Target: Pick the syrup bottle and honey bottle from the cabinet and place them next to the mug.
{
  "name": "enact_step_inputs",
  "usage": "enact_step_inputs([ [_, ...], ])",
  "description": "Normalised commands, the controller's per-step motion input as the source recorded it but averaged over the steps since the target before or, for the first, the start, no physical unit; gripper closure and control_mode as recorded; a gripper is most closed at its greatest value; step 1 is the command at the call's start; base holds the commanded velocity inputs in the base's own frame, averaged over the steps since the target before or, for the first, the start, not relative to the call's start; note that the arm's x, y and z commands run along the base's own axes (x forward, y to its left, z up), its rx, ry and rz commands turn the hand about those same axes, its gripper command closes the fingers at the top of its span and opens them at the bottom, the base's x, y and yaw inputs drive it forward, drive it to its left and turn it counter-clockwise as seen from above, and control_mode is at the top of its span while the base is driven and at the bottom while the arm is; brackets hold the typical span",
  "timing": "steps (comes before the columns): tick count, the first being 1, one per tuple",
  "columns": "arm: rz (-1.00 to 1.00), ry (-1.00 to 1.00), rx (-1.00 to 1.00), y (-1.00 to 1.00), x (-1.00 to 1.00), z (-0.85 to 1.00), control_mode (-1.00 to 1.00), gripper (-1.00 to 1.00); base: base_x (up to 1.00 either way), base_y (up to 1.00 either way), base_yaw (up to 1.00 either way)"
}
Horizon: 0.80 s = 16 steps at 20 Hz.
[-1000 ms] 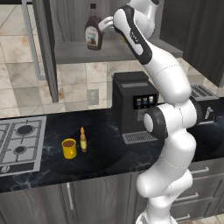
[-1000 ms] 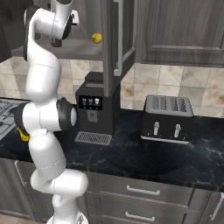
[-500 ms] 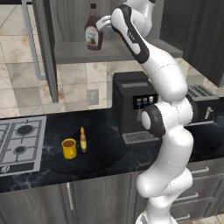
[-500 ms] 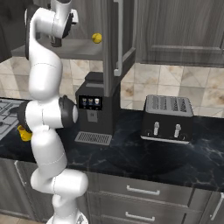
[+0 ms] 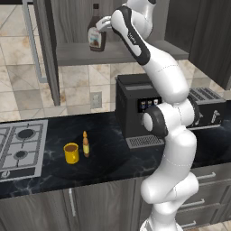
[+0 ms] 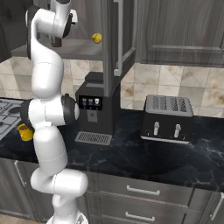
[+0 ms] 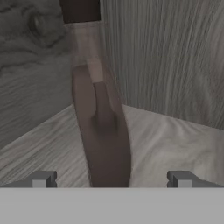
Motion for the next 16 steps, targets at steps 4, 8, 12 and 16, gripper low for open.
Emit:
enact_step_inputs([
  [4,0.0,0.0,0.0,0.01,0.21,0.0,-1.0,-1.0,0.0,0.0,0.0],
  [8,0.0,0.0,0.0,0.06,0.11,0.0,-1.0,-1.0,0.0,0.0,0.0],
  [12,0.0,0.0,0.0,0.09,0.04,0.0,-1.0,-1.0,0.0,0.0,0.0],
  [16,0.0,0.0,0.0,0.05,0.03,0.0,-1.0,-1.0,0.0,0.0,0.0],
])
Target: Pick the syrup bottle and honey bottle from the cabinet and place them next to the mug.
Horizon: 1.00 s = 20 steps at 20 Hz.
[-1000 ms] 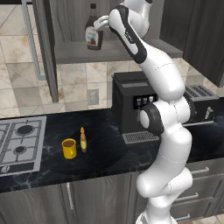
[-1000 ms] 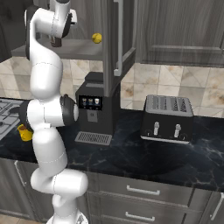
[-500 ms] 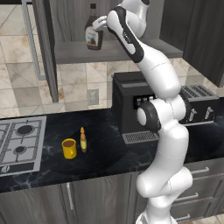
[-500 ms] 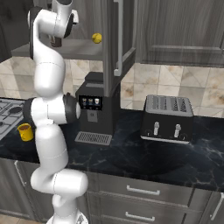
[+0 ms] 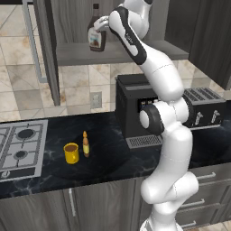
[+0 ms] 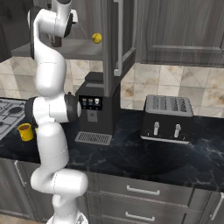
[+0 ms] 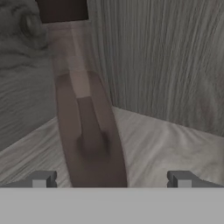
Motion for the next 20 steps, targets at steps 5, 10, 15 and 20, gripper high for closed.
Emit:
enact_step_inputs([
  [5,0.0,0.0,0.0,0.07,0.08,0.0,-1.0,-1.0,0.0,0.0,0.0],
  [10,0.0,0.0,0.0,0.07,0.15,0.0,-1.0,-1.0,0.0,0.0,0.0],
  [15,0.0,0.0,0.0,0.12,0.1,0.0,-1.0,-1.0,0.0,0.0,0.0],
  [20,0.0,0.0,0.0,0.03,0.0,0.0,-1.0,-1.0,0.0,0.0,0.0],
])
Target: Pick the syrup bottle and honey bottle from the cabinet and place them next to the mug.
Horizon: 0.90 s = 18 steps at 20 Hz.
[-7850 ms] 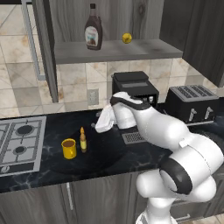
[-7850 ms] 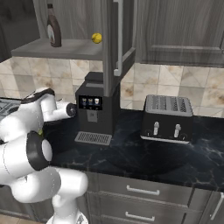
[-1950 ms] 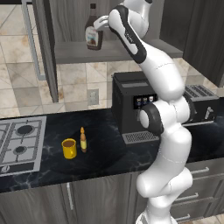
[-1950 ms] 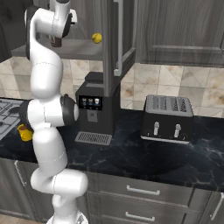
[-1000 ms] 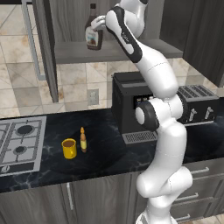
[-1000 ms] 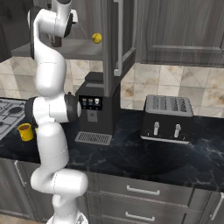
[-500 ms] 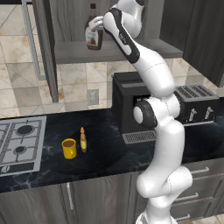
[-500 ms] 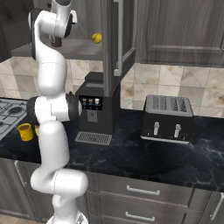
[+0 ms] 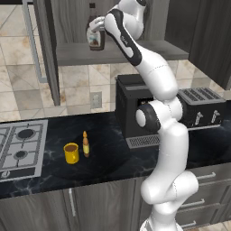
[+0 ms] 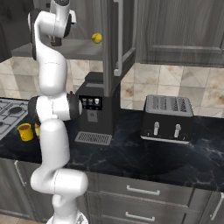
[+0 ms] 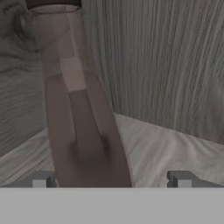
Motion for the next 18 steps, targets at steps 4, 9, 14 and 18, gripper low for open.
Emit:
enact_step_inputs([
  [4,0.0,0.0,0.0,0.0,0.0,0.0,-1.0,1.0,0.0,0.0,0.0],
  [9,0.0,0.0,0.0,0.0,0.0,0.0,-1.0,1.0,0.0,0.0,0.0],
  [14,0.0,-0.01,0.0,-0.01,-0.14,0.0,-1.0,1.0,0.0,0.0,0.0],
  [18,0.0,-0.14,0.01,0.0,-0.69,0.12,-1.0,1.0,0.0,0.0,0.0],
])
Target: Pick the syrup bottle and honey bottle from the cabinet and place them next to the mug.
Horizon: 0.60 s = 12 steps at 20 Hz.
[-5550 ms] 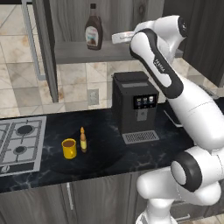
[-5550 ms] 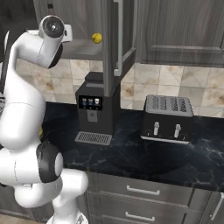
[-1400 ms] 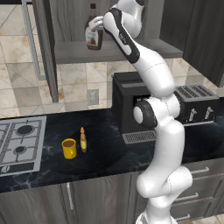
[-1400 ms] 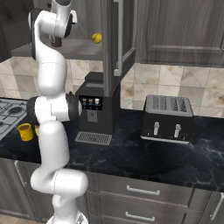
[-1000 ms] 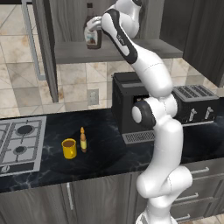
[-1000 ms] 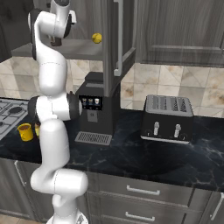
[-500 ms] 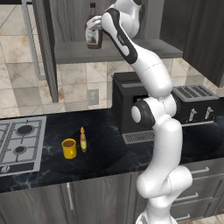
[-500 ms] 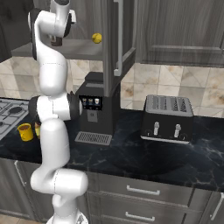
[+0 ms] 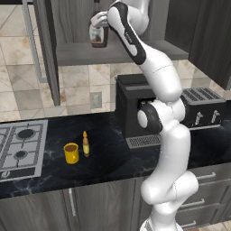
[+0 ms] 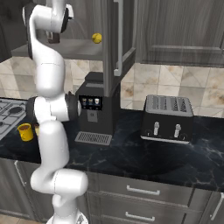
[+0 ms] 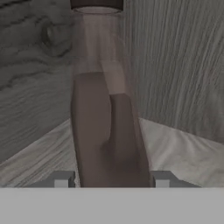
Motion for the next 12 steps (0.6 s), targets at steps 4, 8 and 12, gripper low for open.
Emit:
enact_step_inputs([
  [4,0.0,-0.18,0.03,-0.2,-1.0,0.03,-1.0,1.0,0.0,0.0,0.0],
  [8,0.0,-0.09,0.02,-0.31,-0.97,-0.12,-1.0,1.0,0.0,0.0,0.0],
  [12,0.0,-0.05,0.0,-0.21,-0.74,-0.3,-1.0,1.0,0.0,0.0,0.0],
])
